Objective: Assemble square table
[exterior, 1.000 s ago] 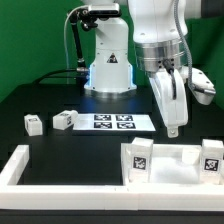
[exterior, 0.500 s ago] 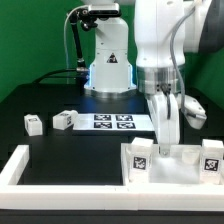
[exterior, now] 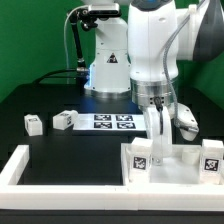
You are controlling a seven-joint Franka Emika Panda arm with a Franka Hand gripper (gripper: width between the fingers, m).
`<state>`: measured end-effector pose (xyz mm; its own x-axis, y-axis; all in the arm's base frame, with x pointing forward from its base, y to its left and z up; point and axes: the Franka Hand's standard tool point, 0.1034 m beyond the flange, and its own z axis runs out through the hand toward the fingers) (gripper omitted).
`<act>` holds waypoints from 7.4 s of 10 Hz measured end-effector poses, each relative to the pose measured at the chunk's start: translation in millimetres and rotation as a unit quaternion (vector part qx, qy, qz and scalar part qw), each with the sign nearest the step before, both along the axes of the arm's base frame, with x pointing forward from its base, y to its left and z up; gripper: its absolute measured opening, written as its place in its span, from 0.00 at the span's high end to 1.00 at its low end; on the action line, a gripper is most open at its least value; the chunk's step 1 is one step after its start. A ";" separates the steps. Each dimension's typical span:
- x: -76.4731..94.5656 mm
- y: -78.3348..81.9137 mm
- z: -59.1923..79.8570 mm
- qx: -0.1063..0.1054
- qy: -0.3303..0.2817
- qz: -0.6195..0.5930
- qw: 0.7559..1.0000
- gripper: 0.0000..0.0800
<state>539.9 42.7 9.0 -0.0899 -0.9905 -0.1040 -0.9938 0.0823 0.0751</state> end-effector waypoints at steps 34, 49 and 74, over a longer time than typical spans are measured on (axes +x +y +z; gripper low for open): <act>-20.1 -77.1 0.8 -0.033 -0.069 0.389 0.918 0.92; 33.3 -122.7 8.9 -0.057 -0.069 0.873 0.480 0.92; 143.0 12.9 26.3 -0.112 -0.024 0.993 0.007 0.90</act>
Offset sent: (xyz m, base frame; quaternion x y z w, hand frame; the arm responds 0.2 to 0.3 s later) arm 0.0000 0.0000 0.0000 0.0000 0.0000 0.0000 1.0000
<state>682.9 55.6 35.3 0.1197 0.9923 -0.0324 0.9514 -0.1053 0.2893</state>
